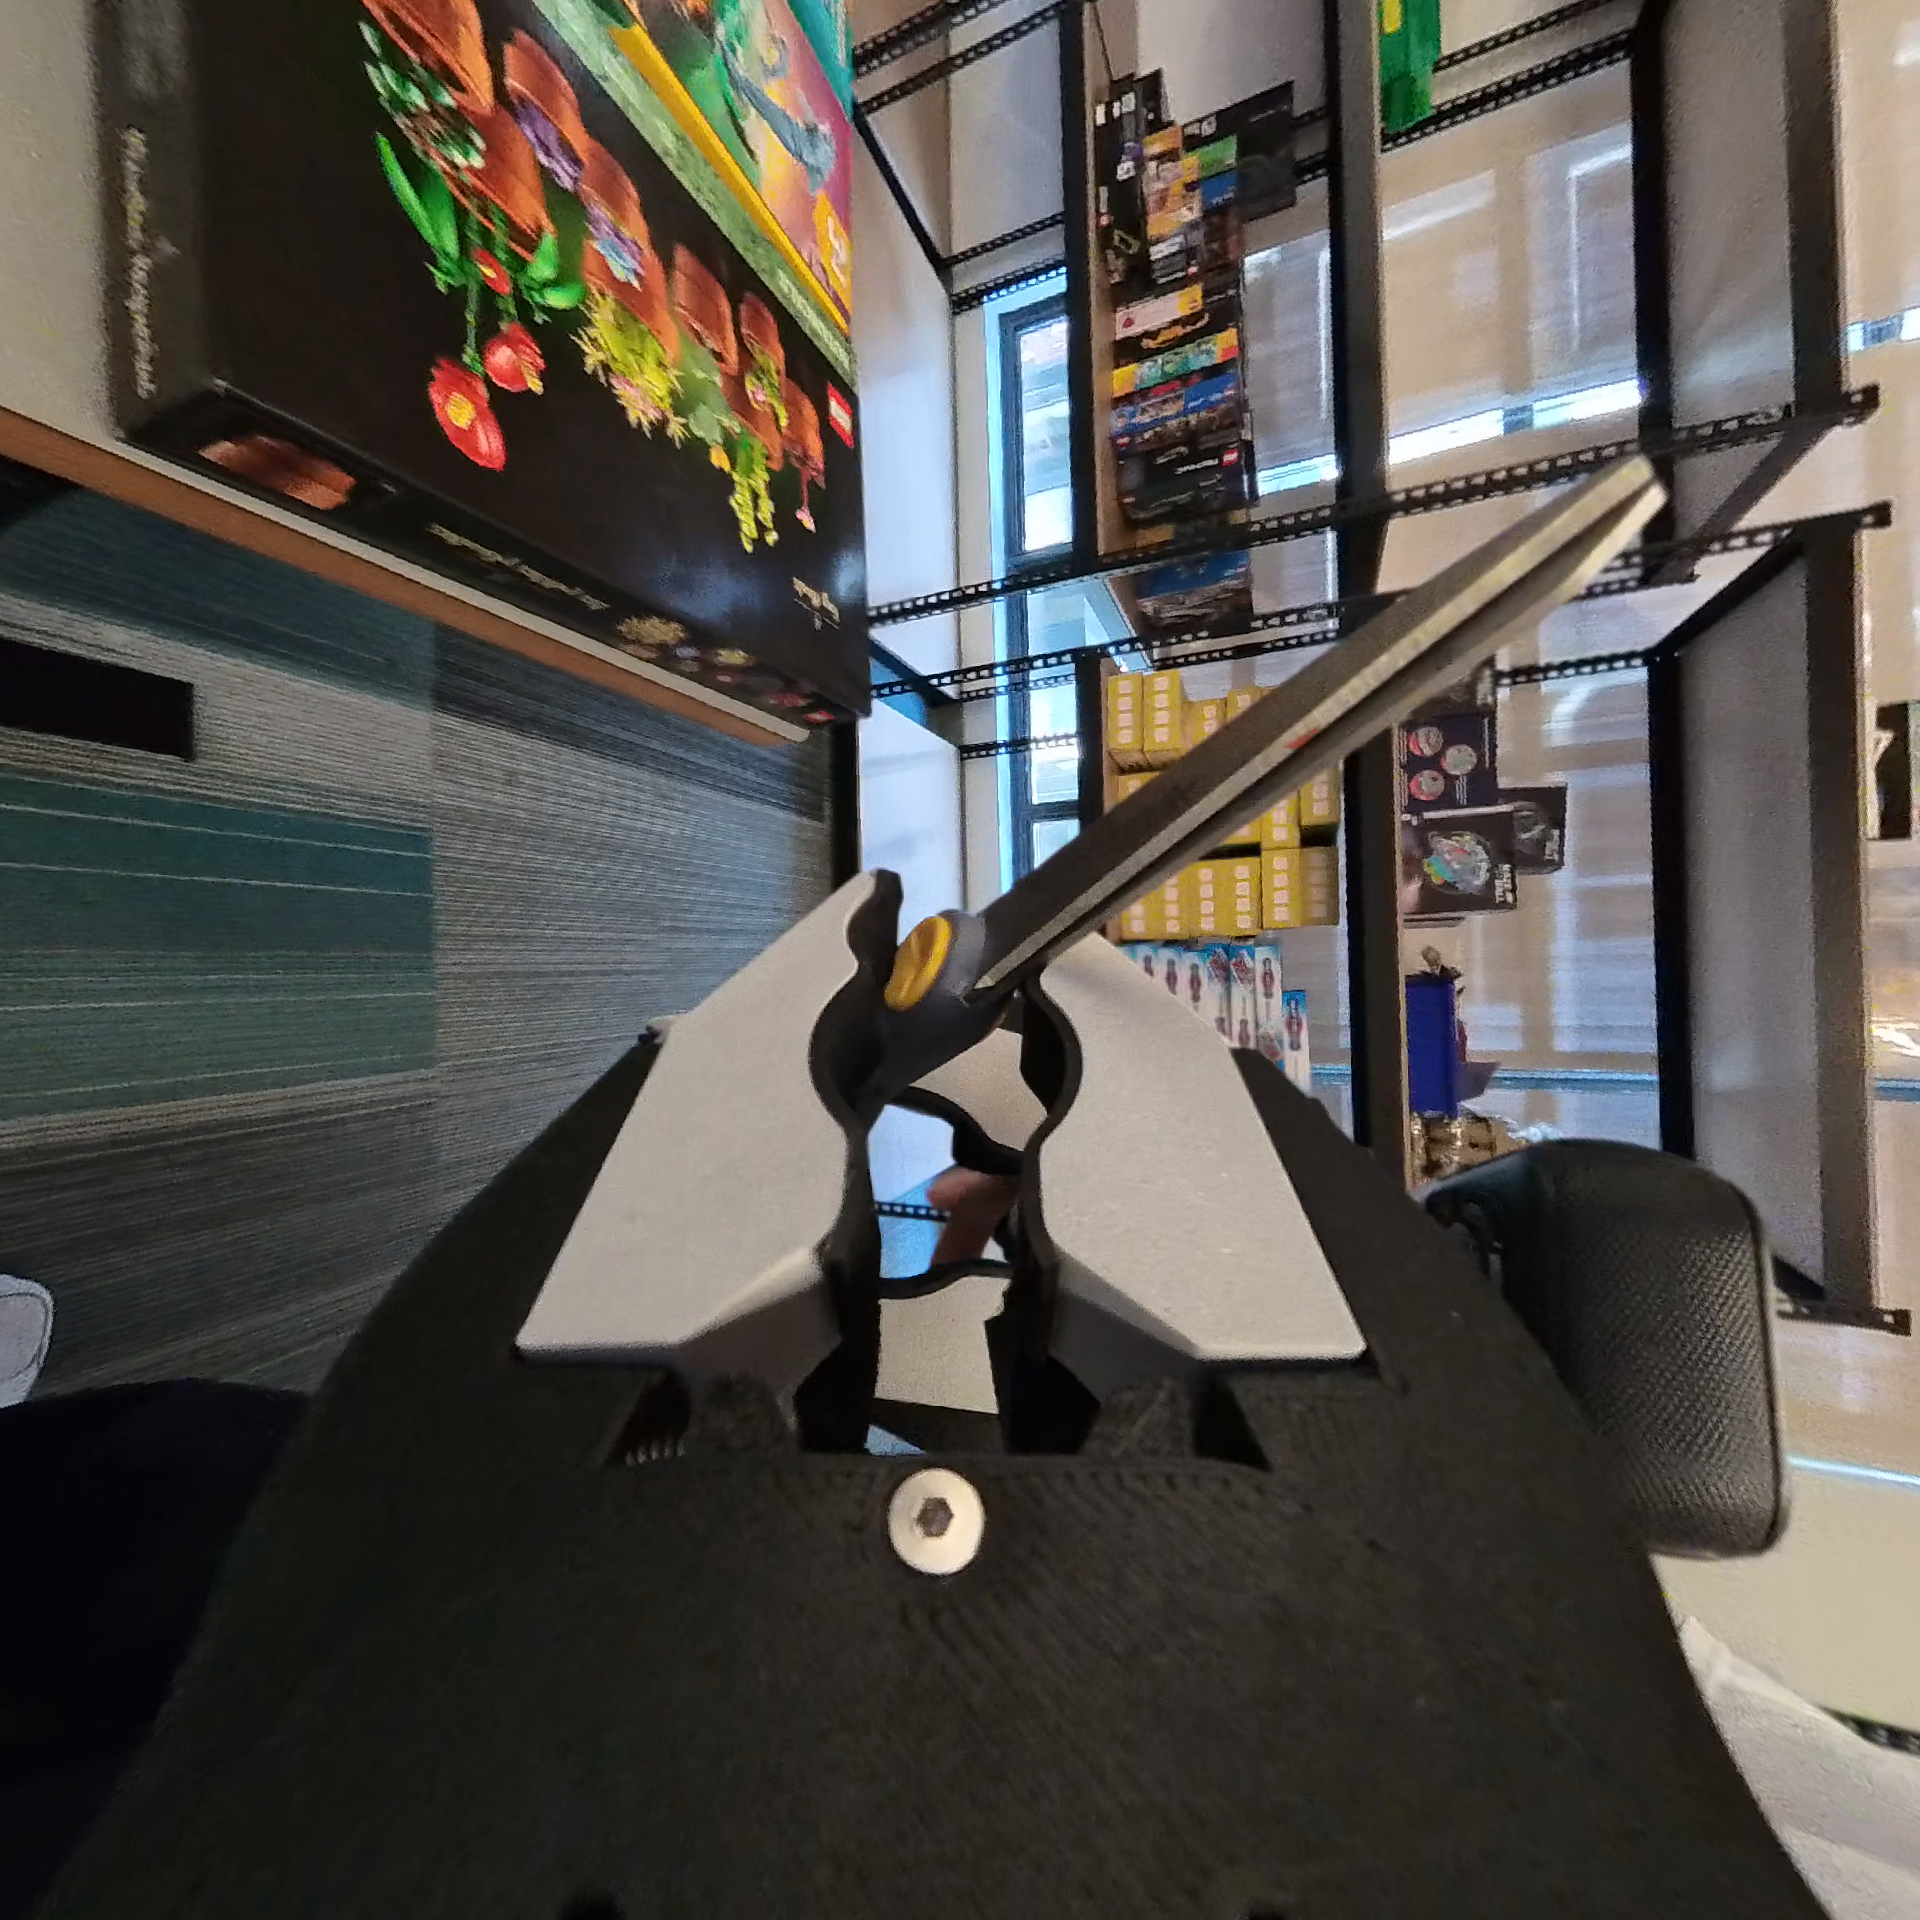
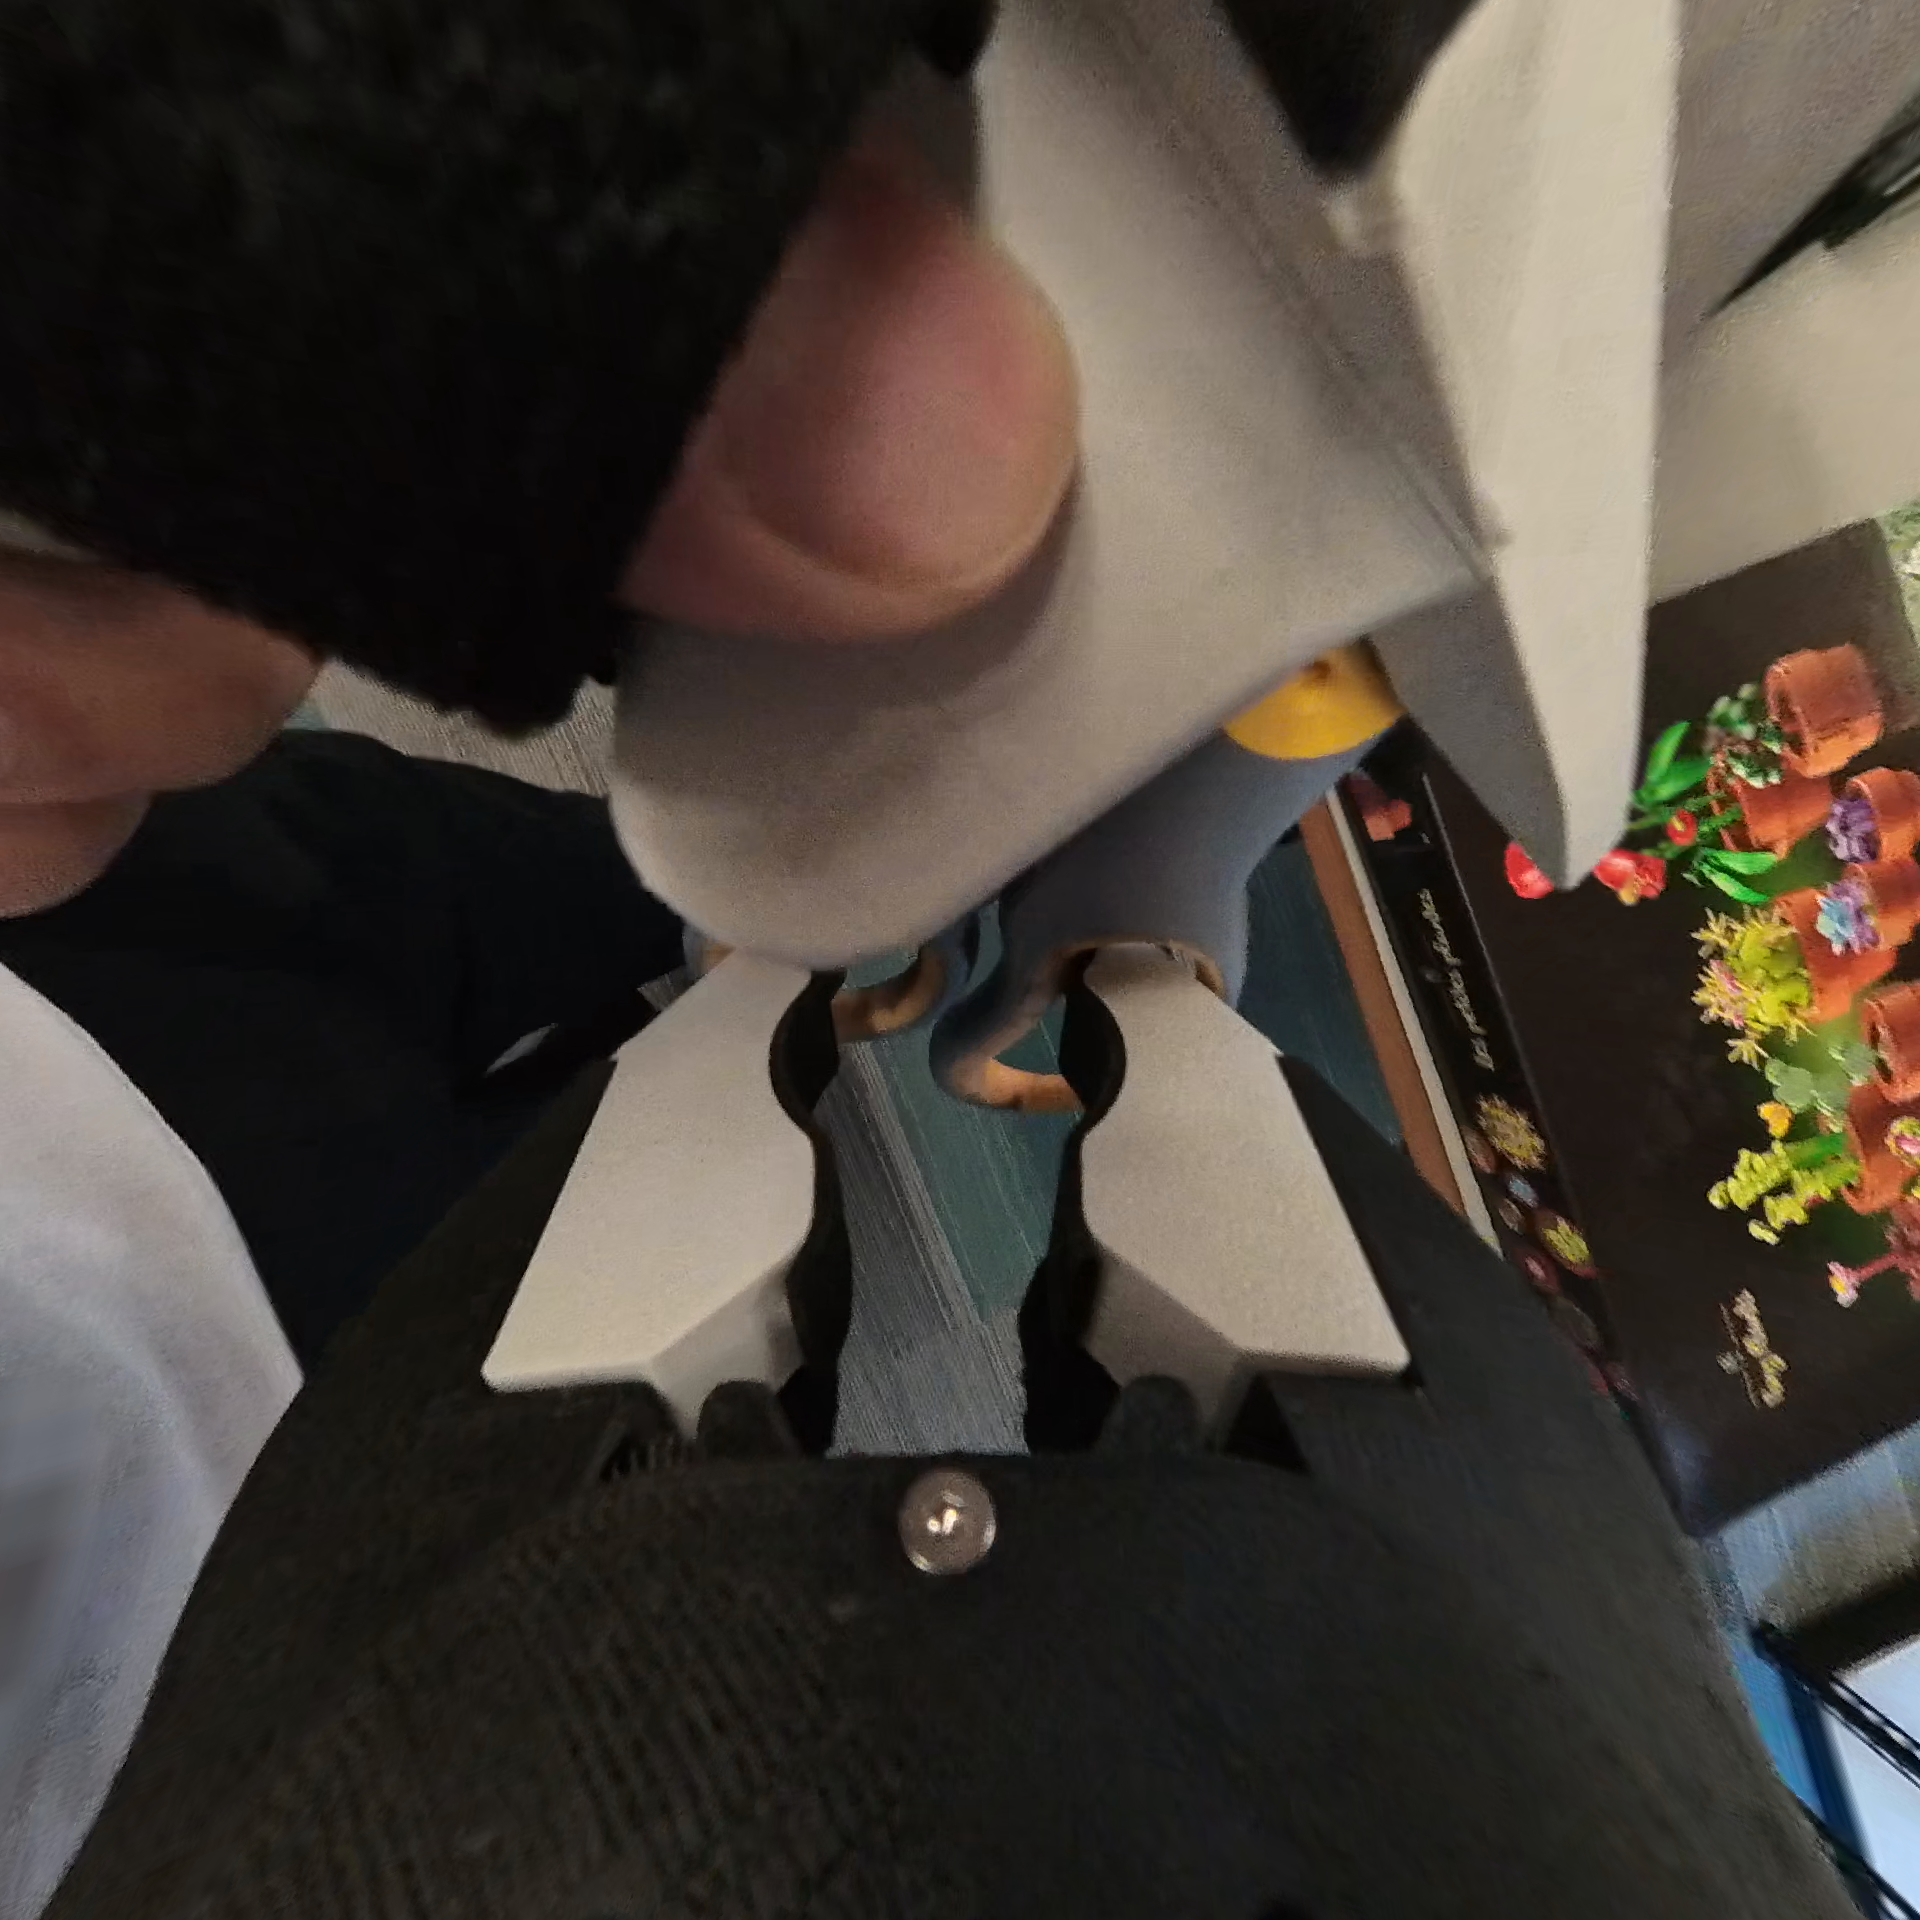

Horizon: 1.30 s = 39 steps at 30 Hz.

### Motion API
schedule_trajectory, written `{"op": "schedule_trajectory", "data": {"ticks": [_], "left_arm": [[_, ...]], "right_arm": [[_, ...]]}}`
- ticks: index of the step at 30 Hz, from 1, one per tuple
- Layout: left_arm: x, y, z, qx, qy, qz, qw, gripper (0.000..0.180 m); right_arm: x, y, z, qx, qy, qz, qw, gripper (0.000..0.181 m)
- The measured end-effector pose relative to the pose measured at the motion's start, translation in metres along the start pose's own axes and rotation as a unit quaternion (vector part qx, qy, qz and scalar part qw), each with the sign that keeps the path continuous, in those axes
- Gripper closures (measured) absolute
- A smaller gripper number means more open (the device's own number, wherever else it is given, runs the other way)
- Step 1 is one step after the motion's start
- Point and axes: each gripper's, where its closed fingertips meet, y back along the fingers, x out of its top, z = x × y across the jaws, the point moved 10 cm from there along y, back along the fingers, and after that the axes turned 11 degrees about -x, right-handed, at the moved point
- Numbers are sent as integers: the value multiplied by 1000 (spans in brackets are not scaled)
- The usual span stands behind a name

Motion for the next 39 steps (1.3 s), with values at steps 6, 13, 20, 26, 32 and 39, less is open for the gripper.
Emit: {"op": "schedule_trajectory", "data": {"ticks": [6,13,20,26,32,39], "left_arm": [[40,17,-19,-29,19,-5,999,155],[124,61,-34,-120,-73,-28,990,140],[182,126,-88,-78,-159,5,984,133],[207,126,-117,-75,-139,17,987,132],[224,107,-124,41,-235,26,971,110],[234,82,-151,126,-396,49,908,111]], "right_arm": [[22,-29,10,64,-89,86,990,160],[65,-58,43,248,-229,168,926,160],[99,-70,92,402,-323,191,835,148],[120,-68,109,429,-333,195,817,144],[139,-74,129,478,-272,154,821,140],[151,-93,165,542,-216,102,806,135]]}}
